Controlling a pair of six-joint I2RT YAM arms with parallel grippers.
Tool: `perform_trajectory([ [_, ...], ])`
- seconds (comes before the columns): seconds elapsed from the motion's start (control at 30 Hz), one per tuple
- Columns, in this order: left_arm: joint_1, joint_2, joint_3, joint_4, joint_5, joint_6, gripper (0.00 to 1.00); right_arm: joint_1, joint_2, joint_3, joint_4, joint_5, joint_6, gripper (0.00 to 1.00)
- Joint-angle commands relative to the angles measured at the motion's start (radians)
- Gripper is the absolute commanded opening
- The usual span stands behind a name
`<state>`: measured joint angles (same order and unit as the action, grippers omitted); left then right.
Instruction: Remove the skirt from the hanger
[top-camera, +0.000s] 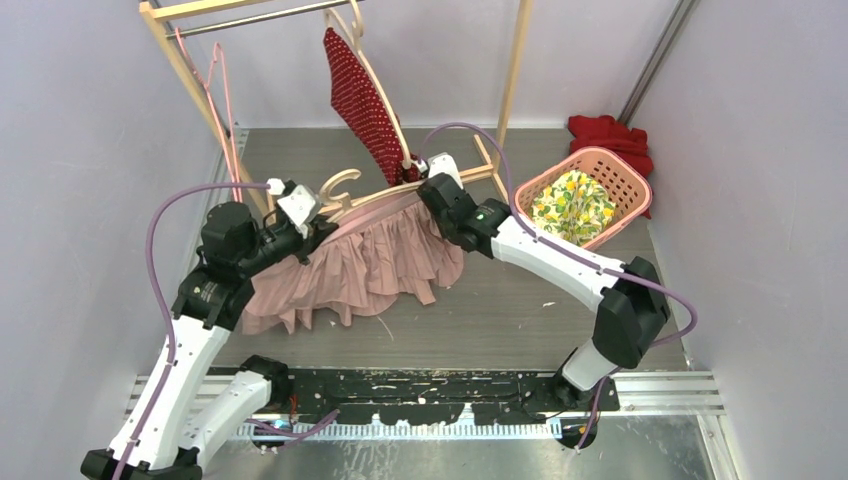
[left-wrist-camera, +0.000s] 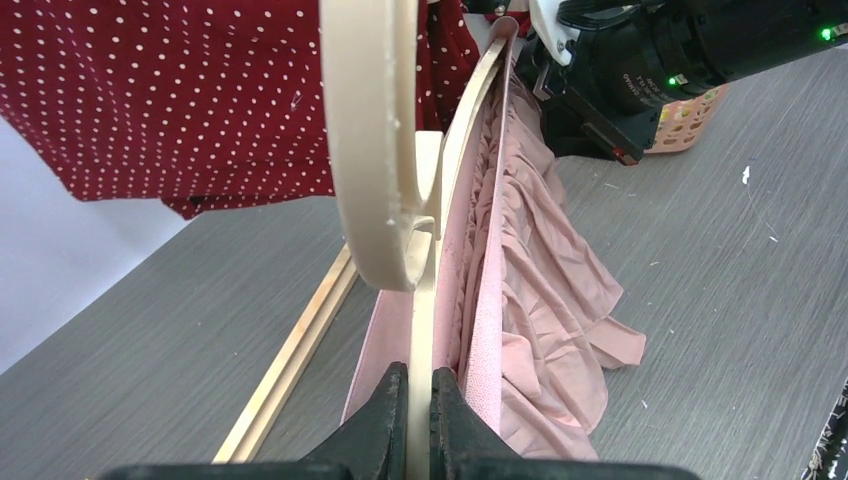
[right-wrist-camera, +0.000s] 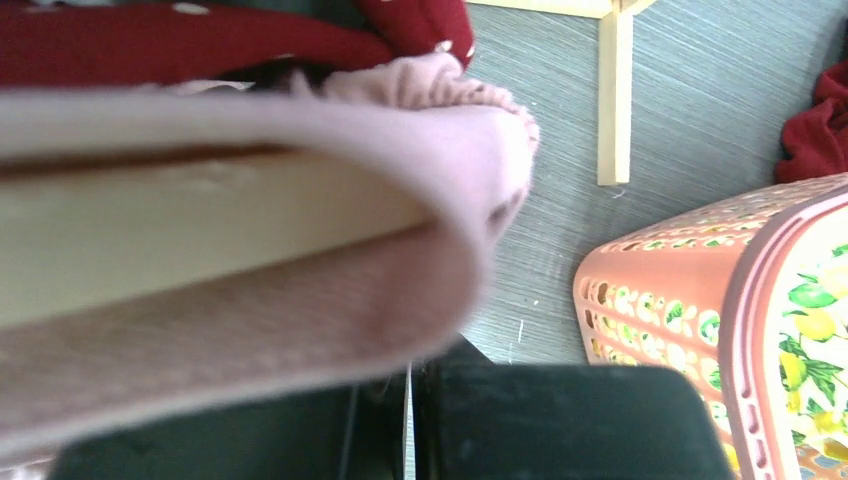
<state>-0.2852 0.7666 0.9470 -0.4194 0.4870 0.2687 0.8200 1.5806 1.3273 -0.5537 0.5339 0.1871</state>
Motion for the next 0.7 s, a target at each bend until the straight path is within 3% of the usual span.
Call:
perform_trajectory([
  [0.0, 0.004, -0.038, 0.017, 0.218, -0.009, -0.018, 0.00, 0.001, -0.070, -0.024, -0.028, 0.031, -0.010, 0.02],
  [0.07, 0.004, -0.039, 0.023, 0.204, 0.001, -0.013, 0.00, 0.001, -0.080, -0.026, -0.045, 0.123, -0.004, 0.02],
  [0.1, 0.003, -0.042, 0.024, 0.197, 0.000, -0.010, 0.00, 0.000, -0.086, -0.023, -0.050, 0.176, -0.017, 0.07],
  [0.13, 0.004, -0.046, 0.023, 0.191, -0.002, -0.005, 0.00, -0.002, -0.097, -0.021, -0.046, 0.207, -0.045, 0.22],
  [0.17, 0.004, -0.048, 0.021, 0.185, -0.005, -0.001, 0.00, -0.001, -0.111, -0.017, -0.040, 0.228, -0.078, 0.50],
  [0.2, 0.004, -0.050, 0.018, 0.179, -0.007, 0.002, 0.00, -0.001, -0.124, -0.013, -0.032, 0.239, -0.101, 0.71],
  [0.27, 0.003, -0.054, 0.013, 0.170, -0.006, 0.007, 0.00, -0.001, -0.151, 0.000, -0.032, 0.220, -0.145, 0.87],
  [0.33, 0.004, -0.057, 0.010, 0.162, -0.003, 0.009, 0.00, -0.001, -0.179, 0.021, -0.037, 0.173, -0.156, 0.92],
  [0.47, 0.003, -0.063, 0.012, 0.138, 0.018, 0.006, 0.00, -0.002, -0.210, 0.065, -0.014, 0.045, -0.207, 0.92],
  [0.67, 0.003, -0.076, 0.002, 0.118, 0.030, -0.005, 0.00, -0.003, -0.131, 0.315, -0.061, -0.107, -0.271, 0.89],
])
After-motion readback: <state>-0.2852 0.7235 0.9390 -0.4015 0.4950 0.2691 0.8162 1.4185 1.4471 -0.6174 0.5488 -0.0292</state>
